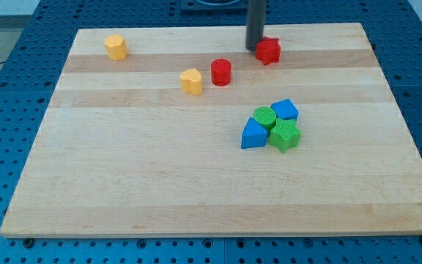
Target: Move the green star into the green circle
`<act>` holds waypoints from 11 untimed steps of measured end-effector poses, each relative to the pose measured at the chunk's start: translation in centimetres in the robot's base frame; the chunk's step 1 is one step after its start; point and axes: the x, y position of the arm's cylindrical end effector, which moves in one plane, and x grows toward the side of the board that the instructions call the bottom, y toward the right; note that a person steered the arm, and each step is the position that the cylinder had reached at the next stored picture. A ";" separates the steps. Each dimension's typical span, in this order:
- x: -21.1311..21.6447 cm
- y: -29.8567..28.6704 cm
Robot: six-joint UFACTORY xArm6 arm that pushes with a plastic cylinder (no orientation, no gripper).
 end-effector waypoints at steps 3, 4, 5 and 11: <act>2.7 -1.7; 7.0 -1.0; 1.4 -0.2; 27.2 1.7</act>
